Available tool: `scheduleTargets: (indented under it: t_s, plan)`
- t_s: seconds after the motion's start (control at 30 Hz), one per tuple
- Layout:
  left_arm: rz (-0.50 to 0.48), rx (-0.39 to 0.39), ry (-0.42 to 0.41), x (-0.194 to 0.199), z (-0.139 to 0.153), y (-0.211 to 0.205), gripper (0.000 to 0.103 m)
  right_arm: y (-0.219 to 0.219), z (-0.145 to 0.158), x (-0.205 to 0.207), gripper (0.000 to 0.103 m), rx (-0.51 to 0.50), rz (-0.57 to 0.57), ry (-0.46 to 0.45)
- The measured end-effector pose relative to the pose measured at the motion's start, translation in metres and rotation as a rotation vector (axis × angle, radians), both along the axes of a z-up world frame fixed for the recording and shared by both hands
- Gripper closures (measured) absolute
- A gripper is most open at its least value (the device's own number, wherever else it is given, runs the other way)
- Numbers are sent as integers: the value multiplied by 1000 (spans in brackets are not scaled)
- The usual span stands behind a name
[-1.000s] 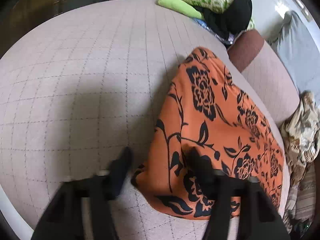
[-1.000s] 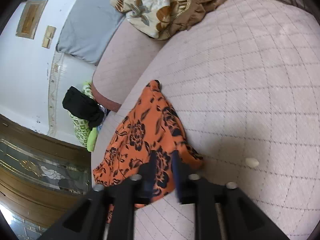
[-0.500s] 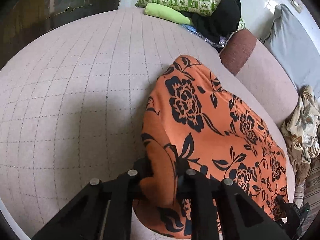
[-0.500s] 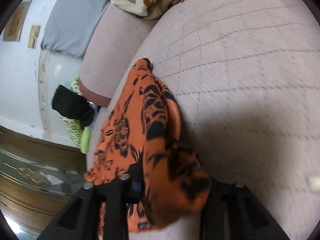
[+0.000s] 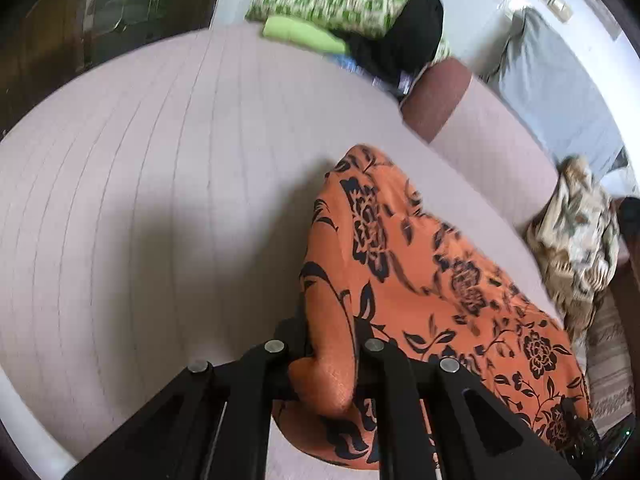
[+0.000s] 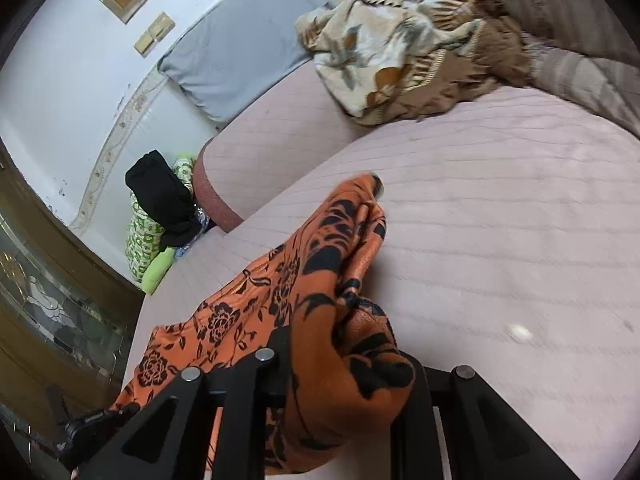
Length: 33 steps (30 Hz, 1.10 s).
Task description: Fold small clothes
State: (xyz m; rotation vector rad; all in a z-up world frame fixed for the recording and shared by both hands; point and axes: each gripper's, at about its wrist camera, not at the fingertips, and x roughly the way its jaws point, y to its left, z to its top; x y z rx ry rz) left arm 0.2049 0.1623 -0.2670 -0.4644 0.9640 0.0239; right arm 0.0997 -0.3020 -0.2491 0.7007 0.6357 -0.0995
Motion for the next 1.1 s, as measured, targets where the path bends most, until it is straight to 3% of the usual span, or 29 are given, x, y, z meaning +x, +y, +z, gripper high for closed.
scheduleTargets:
  t_s: [0.07,0.13,0.23,0.3,0.33,0.37,0.43,0.5,0.53,0.6,0.77,0.83,0.93,0.97,1.0,1.03,1.1]
  plan:
    - [8,5,44,-6,-11,1,90,-3,-6,-18,82,-11,-2,63]
    - [44,-2,102,-7,-22,9,74,-10,-24,-22,77,43,-10,174]
    - [89,-108,126,-8,-23,33,62,-32,-52,-22,71,192,-44,330]
    - [143,-164,108,-13,-16,56,57,-47,-49,-36,62,253,-85,321]
    - [185,-186,96,-19,-11,70,55,-54,-41,-46,55,223,-124,312]
    - [218,-198,84,-25,-7,80,55,-63,-28,-61,41,171,-179,291]
    - [280,-180,54,-38,2,99,55,-75,-9,-83,39,109,-257,231]
    - [292,-145,41,-54,7,103,55,-75,8,-91,39,37,-256,188]
    - [285,-149,36,-59,7,100,55,-68,17,-90,42,-11,-226,167]
    - [240,-164,47,-65,3,87,55,-47,32,-76,65,-92,-132,135]
    - [122,-202,128,-57,-21,51,51,36,40,-17,68,-183,179,123]
    - [135,-196,147,-47,-34,45,41,69,33,5,68,-204,275,116]
    - [125,-153,92,-38,-30,34,41,101,13,19,68,-212,359,120]
    - [81,-131,71,-31,-29,26,43,111,-1,28,68,-192,400,144]
    - [57,-114,71,-25,-29,19,61,118,-18,37,68,-171,429,187]
    - [52,-85,70,-23,-30,17,66,122,-34,45,68,-154,444,240]
    - [50,-45,44,-21,-26,11,70,124,-38,46,69,-169,429,224]
